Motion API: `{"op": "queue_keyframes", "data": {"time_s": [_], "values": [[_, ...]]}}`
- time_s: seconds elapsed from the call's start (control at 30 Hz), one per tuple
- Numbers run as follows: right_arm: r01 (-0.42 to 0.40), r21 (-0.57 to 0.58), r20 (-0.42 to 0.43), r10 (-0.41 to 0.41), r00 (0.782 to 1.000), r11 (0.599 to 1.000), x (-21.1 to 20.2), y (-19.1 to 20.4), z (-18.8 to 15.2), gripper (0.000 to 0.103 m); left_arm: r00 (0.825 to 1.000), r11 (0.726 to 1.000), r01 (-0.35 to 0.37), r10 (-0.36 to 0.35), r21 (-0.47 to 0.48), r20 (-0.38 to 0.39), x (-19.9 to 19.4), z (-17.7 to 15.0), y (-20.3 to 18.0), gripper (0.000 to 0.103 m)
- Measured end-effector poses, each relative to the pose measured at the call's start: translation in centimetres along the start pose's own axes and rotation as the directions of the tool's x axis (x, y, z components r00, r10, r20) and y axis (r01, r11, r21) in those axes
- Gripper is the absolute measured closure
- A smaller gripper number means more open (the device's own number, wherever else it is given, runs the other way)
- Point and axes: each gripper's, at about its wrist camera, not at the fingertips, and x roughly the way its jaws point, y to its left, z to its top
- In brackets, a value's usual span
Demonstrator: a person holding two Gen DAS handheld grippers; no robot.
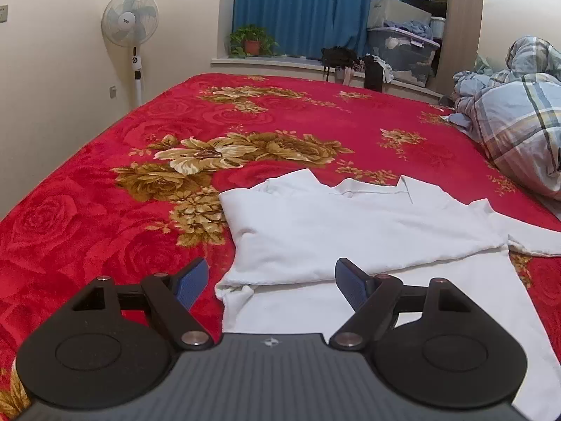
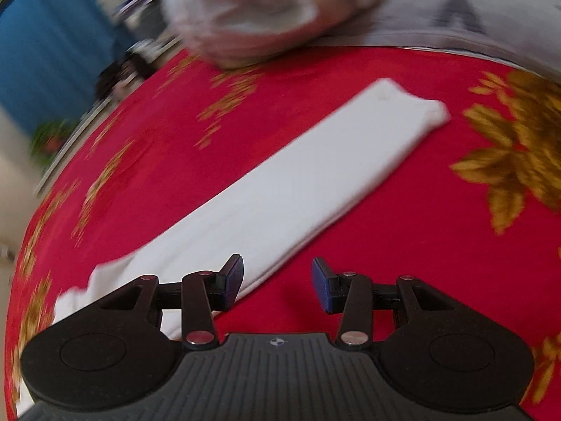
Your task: Fold small clothes
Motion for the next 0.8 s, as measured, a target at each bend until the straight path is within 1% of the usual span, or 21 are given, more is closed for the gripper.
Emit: {"op": "queue_keyframes", "data": {"time_s": [0.1,0.17,0.23,0.3,0.37,0.43,0.47,0.53,0.6,0.67,0.7,0.73,0.77,0.8], "values": [[0.021,0.105,0.020,-0.023,1.000,0.994,1.0,-2.5,1.0,0.058,1.000,1.000,-0.013,0.013,0.002,0.001,0.3,0.0,0.3,0.019],[0.012,0.164,0.041,-0.019,0.999,0.986,1.6,-3.8,1.4,0.060,1.000,1.000,-0.021,0.021,-0.002,0.000,0.4,-0.1,0.4,0.019],[0.009,0.201,0.070,-0.023,0.997,0.980,2.0,-4.5,1.8,0.064,0.999,0.999,-0.033,0.033,-0.003,-0.003,0.6,-0.2,0.5,0.019],[0.005,0.225,0.094,-0.027,0.995,0.974,2.4,-4.8,1.9,0.064,0.999,0.999,-0.045,0.045,0.002,-0.007,0.8,-0.3,0.5,0.019],[0.010,0.226,0.122,-0.039,0.992,0.974,2.7,-4.6,2.0,0.071,0.999,0.999,-0.042,0.042,0.009,-0.011,1.0,-0.4,0.4,0.019],[0.018,0.239,0.141,-0.053,0.989,0.971,3.1,-4.8,2.1,0.088,0.999,0.999,-0.045,0.045,0.017,-0.009,1.1,-0.4,0.3,0.019],[0.015,0.259,0.145,-0.054,0.988,0.966,3.4,-5.1,2.2,0.091,0.999,0.999,-0.044,0.044,0.019,-0.009,1.1,-0.4,0.3,0.019],[-0.001,0.299,0.160,-0.049,0.986,0.954,3.7,-5.7,2.4,0.099,0.999,0.999,-0.043,0.043,0.019,-0.006,1.1,-0.4,0.3,0.019],[-0.007,0.322,0.185,-0.056,0.981,0.947,3.4,-5.6,2.6,0.100,0.999,0.999,-0.046,0.046,0.015,-0.001,1.0,-0.3,0.5,0.019],[0.015,0.278,0.238,-0.084,0.968,0.960,2.7,-3.8,2.7,0.100,0.999,0.999,-0.050,0.050,0.007,0.000,1.0,-0.2,0.8,0.019],[0.054,0.198,0.281,-0.110,0.953,0.979,2.1,-1.6,2.7,0.100,0.999,0.999,-0.053,0.053,0.004,0.000,1.0,-0.2,0.9,0.019],[0.086,0.111,0.321,-0.117,0.940,0.990,1.6,0.8,2.5,0.100,0.998,0.998,-0.057,0.057,0.004,0.000,0.9,-0.2,1.0,0.019],[0.095,0.004,0.367,-0.090,0.926,0.995,0.9,3.7,2.1,0.100,0.998,0.998,-0.063,0.063,0.004,0.000,0.9,-0.2,1.2,0.019],[0.080,-0.079,0.396,-0.042,0.917,0.994,0.3,6.2,1.5,0.100,0.998,0.998,-0.068,0.068,0.002,-0.001,1.0,-0.2,1.3,0.019]]}}
